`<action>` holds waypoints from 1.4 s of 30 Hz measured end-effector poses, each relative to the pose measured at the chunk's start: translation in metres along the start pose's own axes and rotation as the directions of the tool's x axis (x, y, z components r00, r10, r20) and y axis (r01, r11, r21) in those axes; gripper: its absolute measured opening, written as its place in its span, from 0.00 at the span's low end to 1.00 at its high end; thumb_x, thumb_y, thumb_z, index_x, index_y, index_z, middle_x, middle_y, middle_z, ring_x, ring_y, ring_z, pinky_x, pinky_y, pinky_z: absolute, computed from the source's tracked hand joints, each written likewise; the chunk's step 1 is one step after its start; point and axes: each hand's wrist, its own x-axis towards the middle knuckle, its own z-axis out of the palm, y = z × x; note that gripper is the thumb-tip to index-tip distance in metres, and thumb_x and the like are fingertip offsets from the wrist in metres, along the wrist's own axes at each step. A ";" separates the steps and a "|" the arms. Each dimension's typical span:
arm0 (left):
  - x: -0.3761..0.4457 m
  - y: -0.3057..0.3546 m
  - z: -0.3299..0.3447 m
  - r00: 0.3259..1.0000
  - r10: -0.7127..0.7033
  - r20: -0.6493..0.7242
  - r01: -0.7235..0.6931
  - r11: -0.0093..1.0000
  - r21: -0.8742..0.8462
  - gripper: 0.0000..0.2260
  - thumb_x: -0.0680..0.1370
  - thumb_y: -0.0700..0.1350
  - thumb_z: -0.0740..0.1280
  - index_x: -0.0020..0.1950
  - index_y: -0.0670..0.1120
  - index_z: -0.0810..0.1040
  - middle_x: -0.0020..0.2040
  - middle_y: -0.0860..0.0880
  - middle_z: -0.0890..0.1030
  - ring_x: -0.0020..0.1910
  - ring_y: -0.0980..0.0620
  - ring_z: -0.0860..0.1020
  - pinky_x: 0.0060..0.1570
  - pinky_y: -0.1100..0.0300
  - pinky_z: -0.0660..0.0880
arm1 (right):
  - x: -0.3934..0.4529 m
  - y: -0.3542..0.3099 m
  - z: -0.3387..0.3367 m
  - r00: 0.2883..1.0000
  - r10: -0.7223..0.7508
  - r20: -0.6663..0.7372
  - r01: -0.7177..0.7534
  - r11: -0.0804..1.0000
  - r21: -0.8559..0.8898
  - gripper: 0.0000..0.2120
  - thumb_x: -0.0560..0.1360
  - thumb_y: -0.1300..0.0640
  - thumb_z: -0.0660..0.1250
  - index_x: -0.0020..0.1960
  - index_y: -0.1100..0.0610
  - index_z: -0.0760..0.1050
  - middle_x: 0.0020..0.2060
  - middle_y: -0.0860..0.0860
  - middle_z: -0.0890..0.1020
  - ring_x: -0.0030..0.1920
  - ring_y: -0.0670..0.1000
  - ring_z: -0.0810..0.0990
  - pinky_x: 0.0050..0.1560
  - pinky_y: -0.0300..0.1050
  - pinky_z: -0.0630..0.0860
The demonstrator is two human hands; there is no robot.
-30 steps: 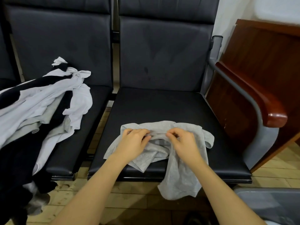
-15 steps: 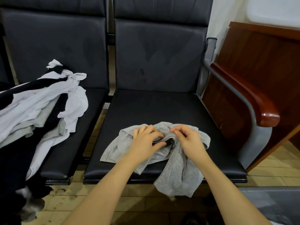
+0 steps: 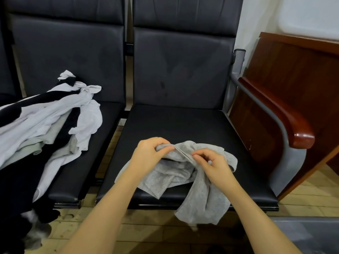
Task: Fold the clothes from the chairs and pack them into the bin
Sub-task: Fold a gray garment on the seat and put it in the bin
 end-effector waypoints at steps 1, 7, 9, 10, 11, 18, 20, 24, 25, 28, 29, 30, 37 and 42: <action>-0.002 -0.001 -0.008 0.999 -0.002 -0.037 0.001 1.000 -0.009 0.02 0.74 0.44 0.71 0.44 0.51 0.82 0.42 0.53 0.82 0.43 0.59 0.79 0.45 0.64 0.76 | 0.001 0.002 0.001 1.000 -0.014 0.004 0.015 0.996 -0.085 0.06 0.78 0.56 0.65 0.52 0.49 0.79 0.47 0.42 0.79 0.49 0.40 0.76 0.52 0.32 0.70; -0.012 -0.016 -0.040 0.997 -0.035 -0.065 0.041 0.994 0.097 0.07 0.77 0.42 0.67 0.51 0.48 0.83 0.41 0.49 0.76 0.40 0.57 0.75 0.44 0.71 0.71 | -0.002 0.032 0.012 0.959 0.262 0.111 -0.144 0.781 -0.607 0.27 0.82 0.43 0.46 0.78 0.50 0.49 0.77 0.45 0.51 0.76 0.47 0.45 0.73 0.44 0.39; -0.015 -0.017 -0.043 0.998 -0.027 -0.061 0.035 0.992 0.123 0.06 0.77 0.42 0.67 0.50 0.48 0.83 0.40 0.50 0.75 0.39 0.58 0.74 0.43 0.72 0.70 | -0.003 0.030 0.026 0.943 0.296 0.152 -0.128 0.745 -0.655 0.27 0.82 0.43 0.41 0.78 0.51 0.42 0.77 0.46 0.43 0.76 0.45 0.39 0.71 0.42 0.33; -0.015 -0.018 -0.043 0.998 -0.014 -0.067 0.024 0.989 0.147 0.06 0.77 0.42 0.67 0.50 0.48 0.83 0.40 0.51 0.74 0.39 0.59 0.74 0.44 0.70 0.71 | -0.002 0.025 0.033 0.939 0.307 0.155 -0.140 0.754 -0.642 0.27 0.82 0.43 0.40 0.78 0.51 0.41 0.77 0.46 0.42 0.76 0.44 0.38 0.71 0.43 0.32; -0.016 -0.020 -0.043 0.997 0.003 -0.076 0.010 0.985 0.173 0.06 0.77 0.42 0.68 0.50 0.47 0.83 0.41 0.52 0.74 0.40 0.59 0.75 0.46 0.68 0.71 | -0.001 0.020 0.040 0.934 0.319 0.160 -0.155 0.768 -0.622 0.27 0.82 0.44 0.39 0.78 0.52 0.41 0.77 0.46 0.42 0.75 0.44 0.38 0.72 0.43 0.32; -0.015 -0.020 -0.040 0.992 0.084 -0.091 -0.062 0.972 0.226 0.07 0.77 0.42 0.68 0.51 0.45 0.84 0.51 0.53 0.78 0.53 0.54 0.77 0.57 0.60 0.72 | 0.006 -0.012 0.066 0.956 0.224 0.190 -0.178 0.957 -0.230 0.22 0.83 0.48 0.47 0.76 0.51 0.59 0.76 0.44 0.57 0.75 0.41 0.50 0.74 0.43 0.38; -0.013 -0.016 -0.034 0.992 0.082 -0.093 -0.065 0.982 0.175 0.07 0.77 0.40 0.67 0.52 0.44 0.83 0.52 0.52 0.80 0.53 0.58 0.77 0.58 0.65 0.72 | 0.006 -0.016 0.053 0.988 0.126 0.085 -0.108 0.974 -0.198 0.17 0.82 0.50 0.53 0.69 0.49 0.69 0.69 0.42 0.67 0.69 0.40 0.59 0.74 0.45 0.47; -0.006 -0.002 -0.009 0.999 0.018 -0.043 -0.016 0.999 0.052 0.07 0.78 0.41 0.65 0.52 0.45 0.83 0.45 0.58 0.79 0.47 0.66 0.76 0.50 0.75 0.69 | 0.007 -0.002 0.014 0.973 0.199 -0.116 -0.226 0.916 -0.331 0.13 0.81 0.50 0.56 0.64 0.47 0.73 0.63 0.45 0.71 0.64 0.47 0.64 0.63 0.44 0.54; -0.004 0.001 0.000 1.000 0.012 -0.019 -0.011 0.999 0.043 0.07 0.79 0.41 0.64 0.51 0.46 0.82 0.45 0.57 0.80 0.47 0.65 0.76 0.48 0.75 0.70 | 0.007 0.006 0.007 0.956 0.247 -0.159 -0.289 0.890 -0.352 0.14 0.81 0.50 0.57 0.65 0.47 0.72 0.64 0.46 0.71 0.65 0.49 0.64 0.64 0.46 0.54; 0.002 0.006 0.028 0.999 0.026 0.039 -0.028 0.998 0.062 0.08 0.81 0.43 0.60 0.51 0.45 0.78 0.47 0.52 0.78 0.47 0.60 0.75 0.48 0.68 0.70 | 0.002 0.023 -0.003 0.922 0.332 -0.201 -0.386 0.835 -0.391 0.17 0.80 0.48 0.59 0.68 0.48 0.69 0.63 0.48 0.73 0.66 0.52 0.67 0.66 0.49 0.55; 0.003 0.007 0.038 0.998 0.023 0.057 -0.029 0.995 0.092 0.08 0.81 0.44 0.59 0.50 0.46 0.77 0.46 0.52 0.76 0.46 0.59 0.74 0.49 0.66 0.70 | 0.001 0.028 -0.003 0.921 0.343 -0.186 -0.390 0.835 -0.388 0.17 0.79 0.49 0.60 0.67 0.48 0.69 0.60 0.48 0.75 0.64 0.51 0.69 0.65 0.48 0.55; 0.004 0.007 0.046 0.997 0.022 0.076 -0.032 0.989 0.145 0.08 0.82 0.45 0.58 0.50 0.47 0.76 0.45 0.53 0.74 0.46 0.57 0.72 0.50 0.63 0.69 | 0.001 0.031 -0.003 0.925 0.340 -0.166 -0.378 0.848 -0.370 0.14 0.79 0.50 0.61 0.64 0.48 0.71 0.54 0.46 0.77 0.61 0.51 0.72 0.62 0.45 0.55; -0.005 0.002 0.090 0.989 0.016 0.144 -0.081 0.884 0.461 0.21 0.72 0.64 0.64 0.59 0.53 0.72 0.54 0.58 0.69 0.52 0.57 0.62 0.49 0.63 0.56 | 0.002 0.037 -0.014 0.942 0.198 -0.270 -0.205 0.979 0.003 0.10 0.75 0.56 0.66 0.46 0.40 0.76 0.40 0.44 0.81 0.51 0.52 0.79 0.55 0.56 0.76; -0.009 0.007 0.099 0.996 0.090 0.019 -0.091 0.942 0.324 0.10 0.74 0.55 0.69 0.49 0.51 0.76 0.47 0.59 0.74 0.49 0.57 0.67 0.51 0.63 0.60 | 0.001 0.031 -0.019 0.957 0.066 -0.282 -0.073 0.997 -0.014 0.10 0.75 0.53 0.65 0.51 0.39 0.75 0.46 0.39 0.80 0.54 0.54 0.77 0.55 0.58 0.76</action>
